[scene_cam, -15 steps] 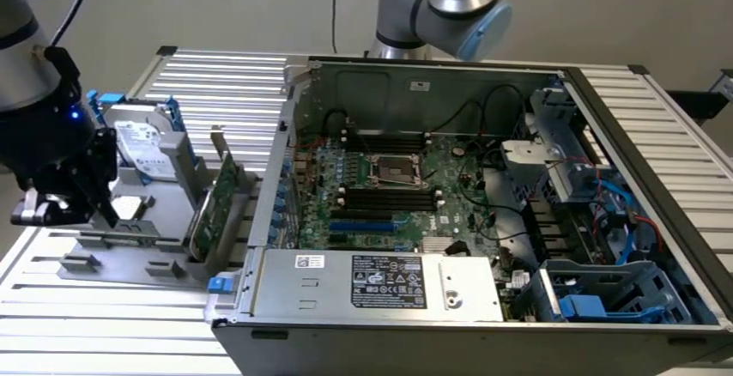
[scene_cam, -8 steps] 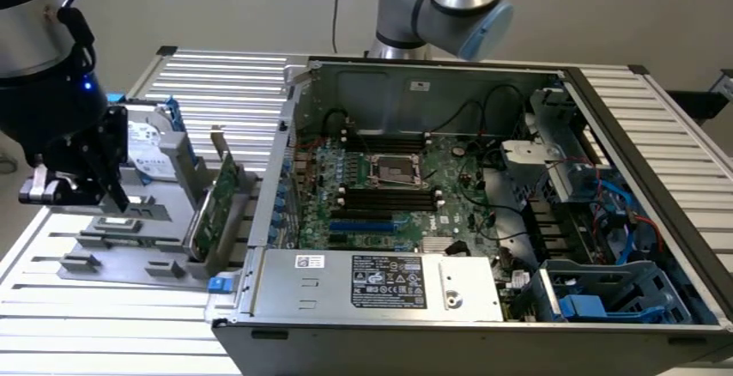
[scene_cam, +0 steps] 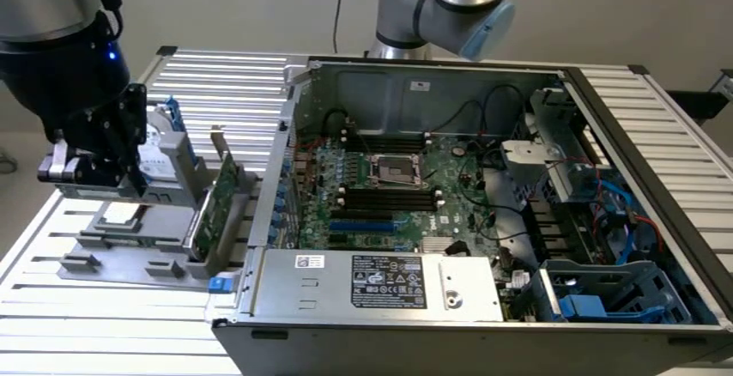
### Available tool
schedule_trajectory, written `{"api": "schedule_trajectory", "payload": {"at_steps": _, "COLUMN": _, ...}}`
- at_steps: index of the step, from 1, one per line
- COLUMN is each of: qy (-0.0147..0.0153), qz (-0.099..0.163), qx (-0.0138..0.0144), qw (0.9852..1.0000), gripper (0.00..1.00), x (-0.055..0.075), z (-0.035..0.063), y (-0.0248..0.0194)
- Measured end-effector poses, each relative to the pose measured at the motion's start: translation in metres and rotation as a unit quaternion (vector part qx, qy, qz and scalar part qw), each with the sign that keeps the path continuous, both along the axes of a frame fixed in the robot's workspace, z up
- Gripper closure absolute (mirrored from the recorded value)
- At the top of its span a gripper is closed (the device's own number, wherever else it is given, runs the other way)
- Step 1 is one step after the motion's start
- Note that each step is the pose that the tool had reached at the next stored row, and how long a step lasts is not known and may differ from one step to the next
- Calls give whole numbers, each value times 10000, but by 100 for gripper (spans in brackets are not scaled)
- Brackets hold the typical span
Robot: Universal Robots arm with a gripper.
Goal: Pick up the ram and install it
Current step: 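Pick up the ram and move it above insertion slot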
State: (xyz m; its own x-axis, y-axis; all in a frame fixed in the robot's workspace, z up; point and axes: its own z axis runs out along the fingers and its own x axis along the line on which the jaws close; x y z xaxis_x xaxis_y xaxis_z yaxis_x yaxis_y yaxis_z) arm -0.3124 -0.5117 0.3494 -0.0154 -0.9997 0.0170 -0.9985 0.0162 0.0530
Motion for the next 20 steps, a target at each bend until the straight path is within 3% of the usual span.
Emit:
{"api": "schedule_trajectory", "payload": {"at_steps": 8, "qy": 27, "qz": 29, "qx": 17, "qw": 10000, "gripper": 87, "x": 287, "z": 233, "y": 0}}
{"api": "schedule_trajectory", "payload": {"at_steps": 20, "qy": 54, "qz": 149, "qx": 47, "qw": 9999, "gripper": 87, "x": 665, "z": 304, "y": 0}}
